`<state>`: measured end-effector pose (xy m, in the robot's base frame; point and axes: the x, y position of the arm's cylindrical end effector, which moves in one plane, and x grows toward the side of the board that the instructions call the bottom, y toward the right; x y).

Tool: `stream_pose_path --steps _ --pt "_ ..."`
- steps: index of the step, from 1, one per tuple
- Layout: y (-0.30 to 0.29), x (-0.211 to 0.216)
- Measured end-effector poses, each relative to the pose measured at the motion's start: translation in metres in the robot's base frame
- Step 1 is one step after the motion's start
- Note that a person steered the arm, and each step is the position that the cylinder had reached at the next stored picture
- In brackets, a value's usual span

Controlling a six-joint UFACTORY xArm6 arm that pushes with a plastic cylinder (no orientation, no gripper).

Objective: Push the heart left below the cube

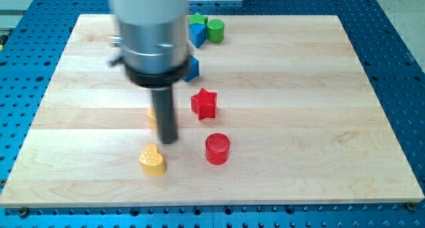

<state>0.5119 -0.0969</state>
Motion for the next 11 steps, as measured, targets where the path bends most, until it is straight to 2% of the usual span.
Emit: stream_pose_path --steps 1,2,3,4,5,6,7,9,10,11 --pt "-0.028 -0.038" --pt "-0.029 -0.048" --pt "-0.056 -0.028" --pt "-0.066 0.055" --pt "-0.023 0.093" --pt "0.008 0.051" --pt "-0.004 -0.019" --pt "0.001 0.073" --pt "0.035 0.018" --pt "0.003 -0.055"
